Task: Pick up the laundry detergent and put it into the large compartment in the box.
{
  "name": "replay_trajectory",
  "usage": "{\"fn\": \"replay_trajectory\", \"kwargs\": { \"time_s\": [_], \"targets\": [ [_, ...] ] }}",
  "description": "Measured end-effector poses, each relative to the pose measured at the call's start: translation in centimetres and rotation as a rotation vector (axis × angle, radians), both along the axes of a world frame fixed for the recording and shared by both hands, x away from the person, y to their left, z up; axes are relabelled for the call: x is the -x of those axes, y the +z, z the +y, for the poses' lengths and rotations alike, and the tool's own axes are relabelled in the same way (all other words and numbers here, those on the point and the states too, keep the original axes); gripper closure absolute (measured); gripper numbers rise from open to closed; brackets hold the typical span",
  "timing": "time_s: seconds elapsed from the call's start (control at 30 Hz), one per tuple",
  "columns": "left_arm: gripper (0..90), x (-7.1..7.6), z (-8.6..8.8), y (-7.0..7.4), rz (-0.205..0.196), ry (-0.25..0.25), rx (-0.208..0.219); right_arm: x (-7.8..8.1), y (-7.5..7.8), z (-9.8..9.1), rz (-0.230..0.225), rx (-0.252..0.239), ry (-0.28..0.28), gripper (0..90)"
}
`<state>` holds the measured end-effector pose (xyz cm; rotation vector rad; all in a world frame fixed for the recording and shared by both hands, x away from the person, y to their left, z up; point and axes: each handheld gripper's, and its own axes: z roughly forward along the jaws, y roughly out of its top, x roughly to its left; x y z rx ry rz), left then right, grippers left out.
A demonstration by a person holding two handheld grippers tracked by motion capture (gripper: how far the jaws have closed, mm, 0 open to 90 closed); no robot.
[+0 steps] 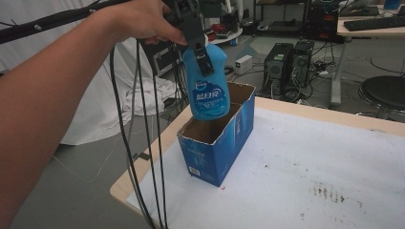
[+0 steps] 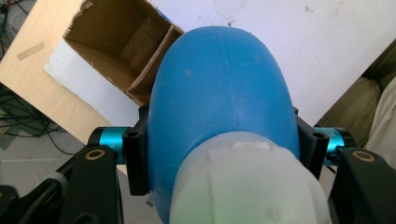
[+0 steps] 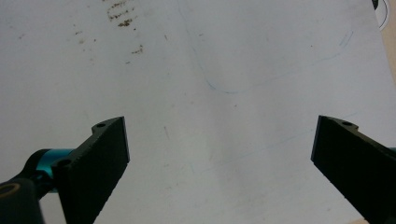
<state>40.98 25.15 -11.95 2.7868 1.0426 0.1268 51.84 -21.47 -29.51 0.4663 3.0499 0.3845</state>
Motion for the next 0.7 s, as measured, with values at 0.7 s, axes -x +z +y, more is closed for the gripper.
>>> {"fn": "replay_trajectory", "kwargs": {
  "time_s": [0.7],
  "targets": [
    [38.0, -1.4, 0.5, -10.2, 0.053, -0.025, -0.035, -0.5, -0.8, 0.2, 0.014, 0.010, 0.002, 3.3]
  ]
}}
